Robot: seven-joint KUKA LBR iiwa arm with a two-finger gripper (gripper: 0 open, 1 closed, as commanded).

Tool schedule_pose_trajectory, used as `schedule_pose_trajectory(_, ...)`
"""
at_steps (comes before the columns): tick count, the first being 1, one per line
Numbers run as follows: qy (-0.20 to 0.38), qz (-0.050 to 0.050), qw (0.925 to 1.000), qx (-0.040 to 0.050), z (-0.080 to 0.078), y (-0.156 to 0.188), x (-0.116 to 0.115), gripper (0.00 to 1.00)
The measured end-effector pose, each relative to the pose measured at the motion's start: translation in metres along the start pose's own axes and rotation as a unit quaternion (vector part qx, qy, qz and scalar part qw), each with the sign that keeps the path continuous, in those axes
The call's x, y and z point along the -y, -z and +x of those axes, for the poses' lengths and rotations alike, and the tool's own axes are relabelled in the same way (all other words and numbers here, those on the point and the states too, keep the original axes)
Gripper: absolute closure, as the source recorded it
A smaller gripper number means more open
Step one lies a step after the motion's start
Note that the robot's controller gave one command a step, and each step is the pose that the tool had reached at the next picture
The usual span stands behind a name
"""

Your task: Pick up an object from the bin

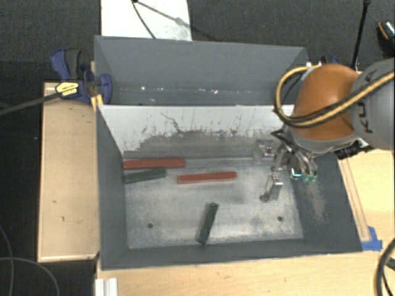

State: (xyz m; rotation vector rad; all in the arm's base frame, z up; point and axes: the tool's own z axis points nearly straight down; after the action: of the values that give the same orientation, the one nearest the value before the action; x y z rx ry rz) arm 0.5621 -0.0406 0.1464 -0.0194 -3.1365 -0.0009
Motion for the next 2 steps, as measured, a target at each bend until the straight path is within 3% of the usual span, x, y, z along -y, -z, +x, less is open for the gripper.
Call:
schedule_pose_trajectory(1, -0.109, -0.001, 0.9941, 0.0008, -0.0124, -0.076, -0.0647, 0.0)
schedule_pose_trajectory(2, -0.108, 0.0, 0.9942, 0.0028, -0.0137, -0.074, -0.0624, 1.0)
